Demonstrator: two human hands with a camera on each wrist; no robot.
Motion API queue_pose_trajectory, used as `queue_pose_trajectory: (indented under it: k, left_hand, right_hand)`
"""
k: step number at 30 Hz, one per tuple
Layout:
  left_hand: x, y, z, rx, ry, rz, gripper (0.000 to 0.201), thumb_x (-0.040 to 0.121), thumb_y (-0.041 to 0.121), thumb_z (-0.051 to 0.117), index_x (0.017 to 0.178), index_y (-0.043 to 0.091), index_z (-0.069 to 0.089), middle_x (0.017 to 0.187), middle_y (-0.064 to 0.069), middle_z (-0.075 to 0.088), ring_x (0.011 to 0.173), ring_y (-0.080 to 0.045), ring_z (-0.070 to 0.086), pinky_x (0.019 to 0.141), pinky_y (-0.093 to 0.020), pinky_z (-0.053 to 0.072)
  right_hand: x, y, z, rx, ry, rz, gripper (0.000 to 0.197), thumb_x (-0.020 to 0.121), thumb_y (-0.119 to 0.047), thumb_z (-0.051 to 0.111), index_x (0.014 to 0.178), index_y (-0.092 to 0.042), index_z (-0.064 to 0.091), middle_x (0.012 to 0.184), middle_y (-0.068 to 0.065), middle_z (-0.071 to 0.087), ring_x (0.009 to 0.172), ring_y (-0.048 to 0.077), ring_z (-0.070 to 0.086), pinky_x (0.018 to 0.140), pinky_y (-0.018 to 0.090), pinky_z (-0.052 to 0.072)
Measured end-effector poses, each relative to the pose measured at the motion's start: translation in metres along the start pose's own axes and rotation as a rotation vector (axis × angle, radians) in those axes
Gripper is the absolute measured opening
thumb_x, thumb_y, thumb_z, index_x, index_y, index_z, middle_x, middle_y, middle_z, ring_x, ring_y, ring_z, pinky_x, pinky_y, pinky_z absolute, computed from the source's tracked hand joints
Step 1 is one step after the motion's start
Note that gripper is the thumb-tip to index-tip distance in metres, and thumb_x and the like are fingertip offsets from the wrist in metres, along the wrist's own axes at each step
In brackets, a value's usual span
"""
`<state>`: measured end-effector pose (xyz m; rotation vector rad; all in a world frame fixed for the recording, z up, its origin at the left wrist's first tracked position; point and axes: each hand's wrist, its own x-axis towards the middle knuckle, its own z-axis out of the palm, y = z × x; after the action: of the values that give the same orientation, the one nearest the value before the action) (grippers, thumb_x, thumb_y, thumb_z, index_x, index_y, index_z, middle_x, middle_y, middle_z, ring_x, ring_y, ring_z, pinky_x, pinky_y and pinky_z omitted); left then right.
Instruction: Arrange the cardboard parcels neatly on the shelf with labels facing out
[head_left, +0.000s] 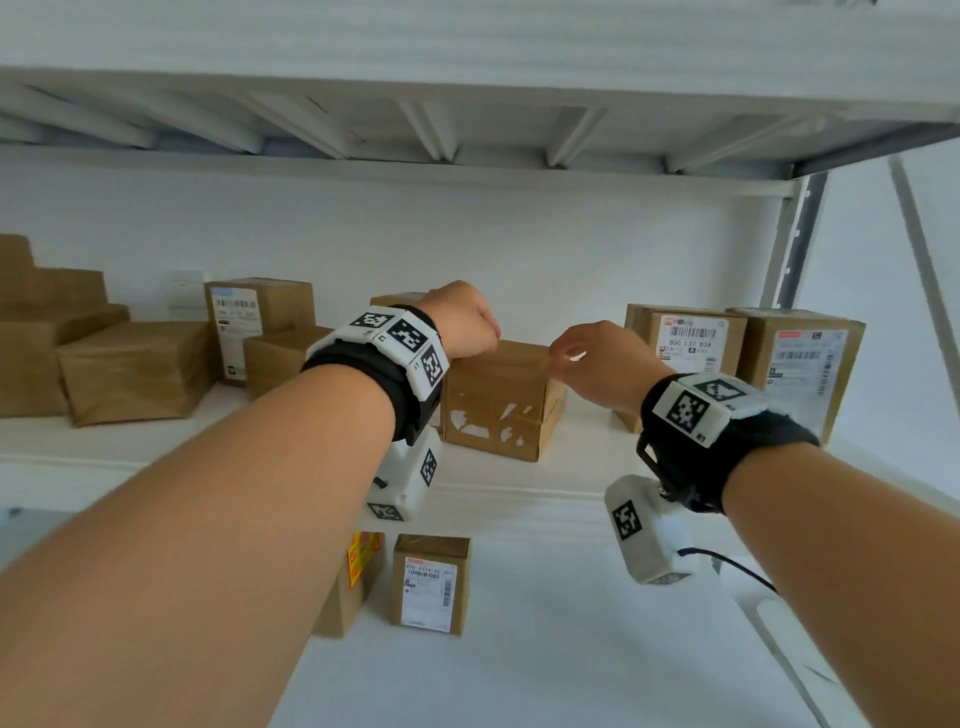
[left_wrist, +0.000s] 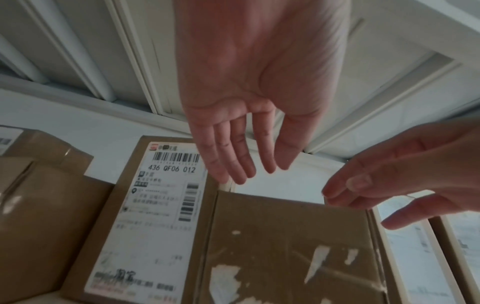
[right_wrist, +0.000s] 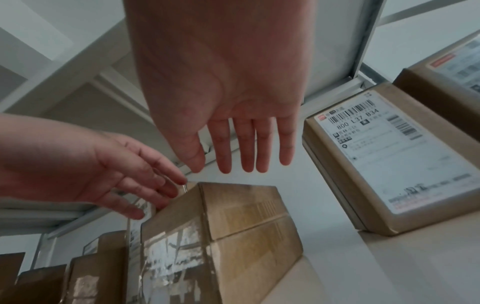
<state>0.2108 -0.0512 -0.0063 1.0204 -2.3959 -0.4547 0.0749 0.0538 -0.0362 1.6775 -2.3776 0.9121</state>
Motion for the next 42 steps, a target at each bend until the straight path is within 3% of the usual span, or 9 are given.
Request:
queue_pose_trajectory:
  k: [7, 15, 19, 23, 25, 29, 32, 39, 42]
  left_hand:
    - [0.009, -0.027, 0.001, 0.167, -0.082, -0.125, 0.014, 0.087, 0.014, 0.059, 0.095, 0.006, 0.067, 0.09, -0.01, 0.067, 0.079, -0.025, 0.069, 0.064, -0.03, 0.052]
    - [0.016, -0.037, 0.009, 0.018, -0.203, -0.137, 0.04, 0.083, 0.005, 0.06, 0.124, 0.004, 0.059, 0.106, -0.011, 0.07, 0.08, -0.02, 0.076, 0.082, -0.042, 0.061]
    - [0.015, -0.037, 0.008, -0.057, -0.247, -0.079, 0.055, 0.082, 0.004, 0.07, 0.133, 0.002, 0.052, 0.106, -0.01, 0.07, 0.086, -0.022, 0.075, 0.083, -0.041, 0.061]
    - [0.012, -0.027, 0.001, -0.152, -0.274, 0.014, 0.078, 0.074, 0.006, 0.081, 0.142, 0.018, 0.042, 0.098, -0.002, 0.061, 0.081, -0.015, 0.068, 0.077, -0.031, 0.06]
    - [0.011, -0.022, -0.004, -0.082, -0.251, 0.092, 0.092, 0.068, 0.013, 0.086, 0.145, 0.026, 0.037, 0.112, -0.002, 0.056, 0.089, -0.016, 0.062, 0.073, -0.027, 0.053]
    - [0.007, -0.01, -0.008, 0.026, -0.207, 0.216, 0.112, 0.059, 0.013, 0.091, 0.15, 0.033, 0.028, 0.139, -0.004, 0.037, 0.121, -0.026, 0.048, 0.096, -0.036, 0.049]
    - [0.006, -0.007, -0.009, 0.032, -0.176, 0.265, 0.117, 0.06, 0.006, 0.09, 0.153, 0.029, 0.022, 0.149, -0.003, 0.029, 0.133, -0.025, 0.04, 0.096, -0.03, 0.043]
    - [0.011, -0.007, -0.008, -0.053, -0.164, 0.257, 0.097, 0.066, 0.01, 0.087, 0.148, 0.025, 0.037, 0.142, -0.001, 0.045, 0.123, -0.021, 0.05, 0.099, -0.033, 0.048]
    - [0.016, -0.005, -0.005, -0.053, -0.154, 0.262, 0.088, 0.072, 0.018, 0.083, 0.147, 0.025, 0.038, 0.145, 0.002, 0.046, 0.127, -0.019, 0.049, 0.102, -0.033, 0.045]
  right_hand:
    - [-0.001, -0.002, 0.012, -0.013, -0.036, 0.104, 0.05, 0.092, -0.044, 0.052, 0.135, -0.019, 0.049, 0.122, 0.003, 0.063, 0.09, 0.014, 0.053, 0.08, 0.026, 0.041]
    - [0.001, -0.008, 0.025, 0.147, -0.105, 0.228, 0.045, 0.094, -0.048, 0.046, 0.122, -0.014, 0.05, 0.112, 0.009, 0.066, 0.089, 0.025, 0.071, 0.08, 0.04, 0.059]
    - [0.002, -0.013, 0.025, 0.204, -0.117, 0.284, 0.058, 0.09, -0.054, 0.05, 0.134, -0.015, 0.044, 0.114, 0.007, 0.063, 0.089, 0.024, 0.07, 0.075, 0.041, 0.061]
    - [0.004, -0.015, 0.021, 0.219, -0.052, 0.339, 0.076, 0.089, -0.055, 0.051, 0.147, -0.014, 0.027, 0.125, 0.01, 0.056, 0.101, 0.026, 0.063, 0.074, 0.041, 0.061]
    - [0.006, -0.015, 0.015, 0.245, 0.008, 0.343, 0.08, 0.088, -0.053, 0.054, 0.149, -0.014, 0.021, 0.133, 0.011, 0.051, 0.101, 0.026, 0.062, 0.073, 0.042, 0.061]
    - [0.009, -0.018, 0.0, 0.327, 0.11, 0.317, 0.079, 0.088, -0.048, 0.057, 0.149, -0.013, 0.02, 0.115, 0.008, 0.053, 0.097, 0.027, 0.064, 0.075, 0.046, 0.06]
    - [0.01, -0.017, -0.009, 0.343, 0.138, 0.301, 0.073, 0.091, -0.047, 0.054, 0.148, -0.013, 0.023, 0.116, 0.01, 0.057, 0.099, 0.027, 0.065, 0.077, 0.042, 0.06]
    - [0.015, -0.007, -0.015, 0.447, 0.161, 0.294, 0.058, 0.091, -0.037, 0.055, 0.139, -0.012, 0.038, 0.097, 0.002, 0.062, 0.094, 0.024, 0.067, 0.081, 0.042, 0.059]
    - [0.016, -0.002, -0.015, 0.461, 0.14, 0.287, 0.048, 0.092, -0.035, 0.054, 0.133, -0.012, 0.044, 0.102, 0.007, 0.067, 0.094, 0.024, 0.069, 0.082, 0.042, 0.059]
